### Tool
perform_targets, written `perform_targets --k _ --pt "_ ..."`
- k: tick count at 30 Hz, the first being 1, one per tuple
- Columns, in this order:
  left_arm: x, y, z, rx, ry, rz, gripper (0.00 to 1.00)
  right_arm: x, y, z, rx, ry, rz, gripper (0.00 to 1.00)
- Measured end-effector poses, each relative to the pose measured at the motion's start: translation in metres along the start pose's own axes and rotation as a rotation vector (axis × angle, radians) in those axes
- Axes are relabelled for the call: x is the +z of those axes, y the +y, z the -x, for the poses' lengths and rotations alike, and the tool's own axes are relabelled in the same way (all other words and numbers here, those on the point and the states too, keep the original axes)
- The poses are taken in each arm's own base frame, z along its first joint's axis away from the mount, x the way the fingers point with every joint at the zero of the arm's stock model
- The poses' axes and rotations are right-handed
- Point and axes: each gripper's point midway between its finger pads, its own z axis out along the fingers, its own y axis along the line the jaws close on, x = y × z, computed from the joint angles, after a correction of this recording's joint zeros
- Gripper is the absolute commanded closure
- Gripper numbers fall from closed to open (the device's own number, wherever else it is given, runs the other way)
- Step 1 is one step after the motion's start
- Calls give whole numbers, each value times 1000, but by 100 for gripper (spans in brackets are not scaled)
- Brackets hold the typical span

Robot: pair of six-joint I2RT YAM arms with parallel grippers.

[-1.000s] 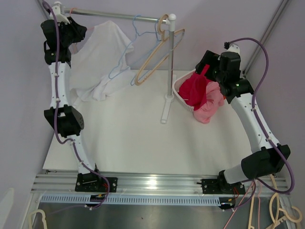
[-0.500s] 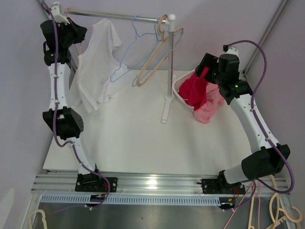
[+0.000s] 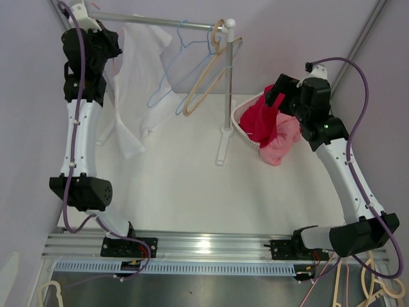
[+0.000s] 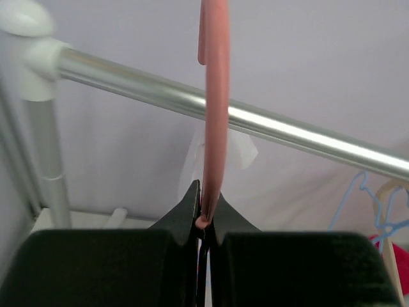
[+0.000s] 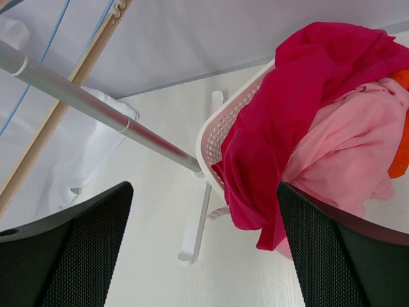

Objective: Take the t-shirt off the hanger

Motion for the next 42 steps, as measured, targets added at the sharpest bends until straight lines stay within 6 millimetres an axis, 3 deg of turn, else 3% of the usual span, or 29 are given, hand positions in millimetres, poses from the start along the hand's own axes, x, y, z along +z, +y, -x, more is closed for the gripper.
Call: perform_targets --k 5,8,11,15,19,23,27,30,35,42 --pt "-24 27 22 -43 -57 215 99 -12 21 -6 -58 11 69 1" --pt "-36 36 10 -96 -13 331 99 -31 46 -13 -107 19 165 1" --pt "-53 42 -13 -142 67 417 99 -61 86 -27 -176 19 335 0" --pt "-94 44 -36 -178 150 502 99 -119 155 -69 -291 46 656 0" --pt "-132 20 -30 -156 167 511 99 -160 211 -115 -377 106 902 1" --pt "-160 -3 -16 -155 148 465 99 -171 253 -172 -433 205 1044 1" --pt "-180 0 -14 -160 130 467 99 -167 279 -220 -470 285 1112 1" --pt "-186 1 -21 -153 139 469 99 -164 300 -242 -489 328 1154 0" --pt "-176 2 -35 -134 162 480 99 -171 333 -252 -483 336 1245 0" --pt "-161 5 -49 -100 190 498 99 -188 341 -267 -492 357 1288 0"
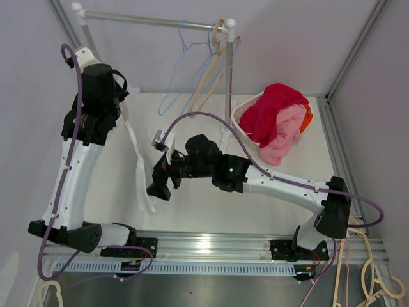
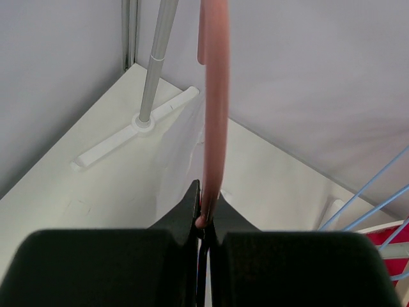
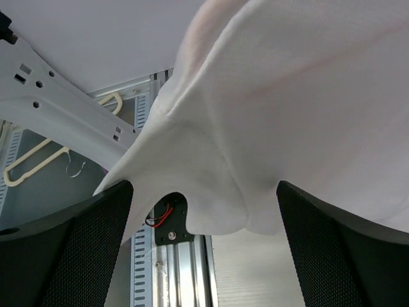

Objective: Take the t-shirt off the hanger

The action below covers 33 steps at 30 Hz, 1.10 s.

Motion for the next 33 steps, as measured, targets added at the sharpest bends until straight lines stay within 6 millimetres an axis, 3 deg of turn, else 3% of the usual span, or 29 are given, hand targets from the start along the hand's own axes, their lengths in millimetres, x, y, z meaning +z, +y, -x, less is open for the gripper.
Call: perform_targets --k 4,8,14,18,23,25,26,27,30,33 --pt "6 -1 2 19 -17 11 99 -8 -2 -15 6 36 -32 1" --pt "12 -3 1 31 -20 14 99 -30 -6 -26 3 57 -104 1" --pt "15 -7 -3 30 -8 5 99 -56 2 -17 -14 12 -138 0" --pt "16 -9 -6 29 -4 -8 99 -50 -3 -18 -21 11 -152 0" --pt "19 -10 -14 36 12 -14 99 -14 -19 -21 -26 37 -167 1" --pt "21 -9 -17 39 16 -13 99 3 -26 -24 -30 49 -169 47" --pt "21 -9 -18 40 16 -11 99 11 -29 -24 -36 54 -164 88" --pt "22 -9 -19 40 16 -11 99 18 -32 -25 -37 60 -161 100" --pt "24 -9 -20 37 18 -15 99 31 -34 -24 -27 68 -155 100" --pt "31 -8 -20 24 24 -14 99 27 -29 -29 -28 76 -160 100"
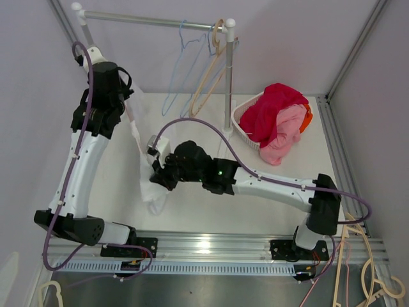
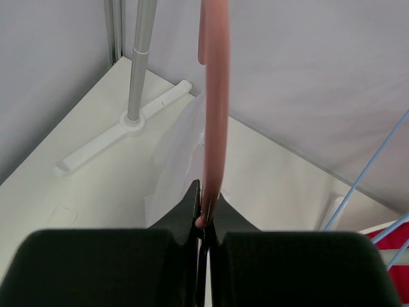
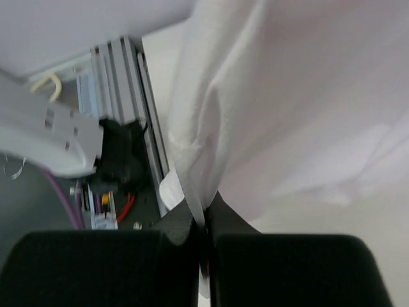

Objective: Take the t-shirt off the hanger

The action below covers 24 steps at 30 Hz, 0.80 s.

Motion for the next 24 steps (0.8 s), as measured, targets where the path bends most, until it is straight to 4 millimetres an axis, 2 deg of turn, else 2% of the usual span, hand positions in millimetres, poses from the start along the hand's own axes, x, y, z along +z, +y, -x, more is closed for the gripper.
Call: perform_targets --k 2,5,8,9,11,14,16,17,19,24 --pt "11 1 -2 -13 15 7 99 -18 8 -19 5 25 -8 100" --pt "36 4 -10 -26 51 29 99 -59 32 -53 26 76 11 100" --pt "54 8 -25 -14 107 60 99 -86 56 -63 54 52 31 100" --pt "59 8 -31 -3 127 71 99 -89 63 -64 81 25 41 100" --pt "65 6 -38 14 166 81 99 -89 68 -80 136 11 47 100" --pt "63 2 -49 17 230 64 99 -75 49 -121 212 74 -21 100" --pt "53 -2 -55 8 263 22 99 -66 31 -138 238 123 -76 100" --pt "46 -4 -57 2 276 -3 99 -62 20 -140 244 139 -104 100" --pt "21 -4 -63 -2 291 -57 99 -57 -1 -129 239 148 -157 100" --pt "-65 8 -73 -7 252 -200 99 -43 -51 -42 193 19 -276 100"
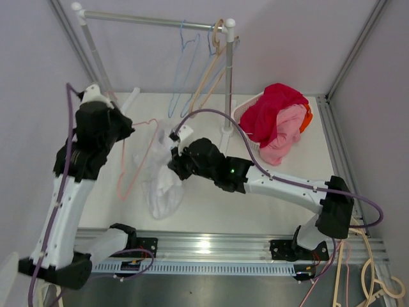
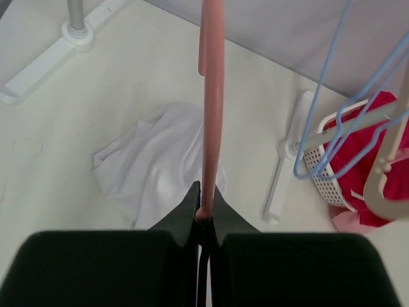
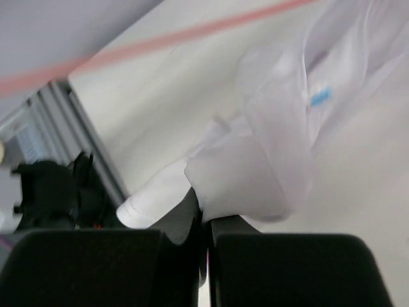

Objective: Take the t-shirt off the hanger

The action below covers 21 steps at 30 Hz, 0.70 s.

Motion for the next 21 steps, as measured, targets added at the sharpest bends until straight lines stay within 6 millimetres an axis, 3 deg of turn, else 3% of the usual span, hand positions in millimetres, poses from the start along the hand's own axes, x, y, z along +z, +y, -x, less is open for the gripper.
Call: perform_targets --k 3,5,7,9,11,12,13,14,15,18,21 --pt "-51 17 -1 -4 -71 -33 99 19 -20 40 -6 -64 -75 100" --pt "-82 27 4 -6 -129 -51 99 42 -37 44 -6 -59 -131 100" --pt "-110 35 11 -9 -186 -61 99 69 -54 28 -8 -12 -181 100" --pt "-130 43 21 -11 -242 -57 99 95 -71 -6 -13 75 -225 98" --pt "-142 47 32 -9 -284 -40 99 116 -83 -43 -16 170 -260 86" --pt "-142 47 36 1 -293 -35 99 123 -87 -58 -13 209 -272 77" --pt "-140 46 39 20 -296 -37 99 128 -91 -73 -13 247 -286 34" --pt "-136 44 41 36 -294 -36 99 133 -94 -82 -6 272 -297 15" --pt "-129 41 44 49 -286 -41 99 135 -96 -89 -3 291 -306 2" --pt "-101 33 54 72 -264 -50 99 141 -98 -89 3 307 -326 0" --pt "-69 21 64 95 -251 -97 99 148 -94 -73 17 278 -330 1"
